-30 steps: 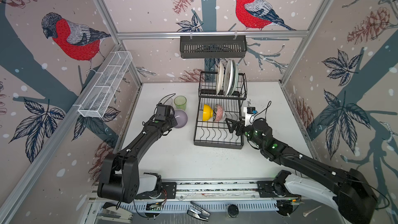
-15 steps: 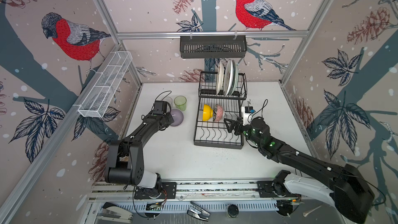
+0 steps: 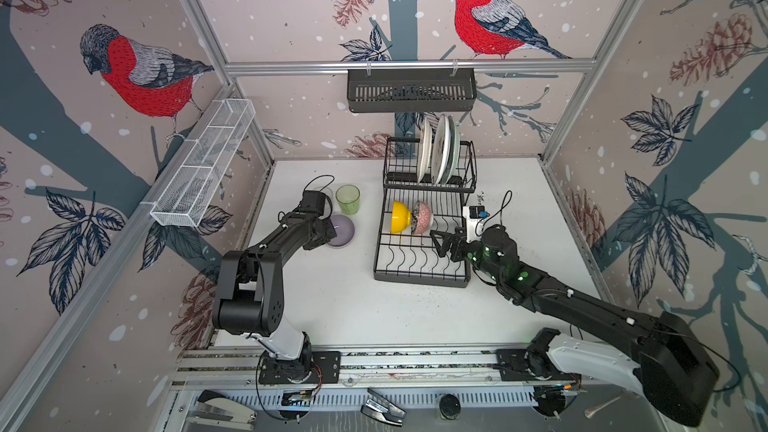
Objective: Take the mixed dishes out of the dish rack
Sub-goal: 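Lower the lilac bowl upright onto the table beside the glasses with the left gripper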
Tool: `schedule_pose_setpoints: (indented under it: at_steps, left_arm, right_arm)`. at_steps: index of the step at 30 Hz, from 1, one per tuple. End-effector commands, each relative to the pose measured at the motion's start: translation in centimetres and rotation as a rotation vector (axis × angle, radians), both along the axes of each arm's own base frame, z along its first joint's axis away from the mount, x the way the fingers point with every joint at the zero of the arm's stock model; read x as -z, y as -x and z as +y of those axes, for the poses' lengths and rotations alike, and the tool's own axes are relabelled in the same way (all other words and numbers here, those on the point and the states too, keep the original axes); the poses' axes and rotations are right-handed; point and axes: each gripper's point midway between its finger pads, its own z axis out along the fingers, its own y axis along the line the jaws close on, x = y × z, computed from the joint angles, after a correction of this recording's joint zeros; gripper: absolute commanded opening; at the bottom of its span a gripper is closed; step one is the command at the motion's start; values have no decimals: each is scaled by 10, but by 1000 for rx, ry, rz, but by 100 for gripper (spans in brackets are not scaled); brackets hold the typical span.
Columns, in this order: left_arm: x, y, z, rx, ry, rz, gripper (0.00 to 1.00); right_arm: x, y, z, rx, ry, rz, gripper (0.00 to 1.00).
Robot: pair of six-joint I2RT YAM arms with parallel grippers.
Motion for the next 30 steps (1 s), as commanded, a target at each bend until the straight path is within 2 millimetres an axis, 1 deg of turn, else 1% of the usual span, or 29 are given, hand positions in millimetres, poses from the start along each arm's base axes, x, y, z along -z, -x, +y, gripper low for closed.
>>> schedule_pose_setpoints:
  at_steps: [1,2,3,5,6,7,10,11,13,16,19,22,23,26,28,30]
  left_arm:
    - [8,8,7,6,-46,60,6]
    - [9,8,9,2,-52,65,8]
    - [10,9,10,-3,-62,68,15]
    - [8,9,12,-6,-69,67,38]
    - [6,8,12,-7,-69,59,52]
    - [3,7,12,-8,-66,46,64]
    - [-12,1,13,-15,-69,-9,85]
    - [-17,0,13,-10,-69,-25,97]
    - [-26,-1,11,-2,-64,-52,97]
    - [-46,-7,4,19,-26,-128,97]
    - [-57,-6,-5,41,22,-172,97]
    - [-66,-4,-18,69,81,-230,97]
    - [-69,-3,-24,79,97,-253,97]
    - [-79,-1,-42,128,118,-316,97]
    - [-82,1,-55,171,122,-333,97]
    - [-81,4,-65,197,123,-332,97]
  right_arm:
    - [-4,-1,4,-13,-22,-9,99]
    - [-2,0,4,-15,-18,-4,99]
    - [-1,-1,5,-17,-16,-1,99]
    - [2,0,6,-20,-11,7,99]
    - [3,0,6,-22,-9,11,100]
    - [4,-1,6,-19,-8,13,100]
    - [7,-2,7,-20,-2,22,99]
    - [9,-2,8,-20,-3,29,99]
    - [12,-3,9,-20,-3,41,100]
    - [17,-4,13,-30,-6,59,100]
    - [23,-7,17,-33,7,79,99]
    - [26,-12,18,-23,31,87,99]
    - [32,-15,19,-19,46,99,100]
    - [35,-20,23,-13,57,102,100]
    - [39,-24,24,-4,66,109,100]
    - [44,-29,24,17,76,118,100]
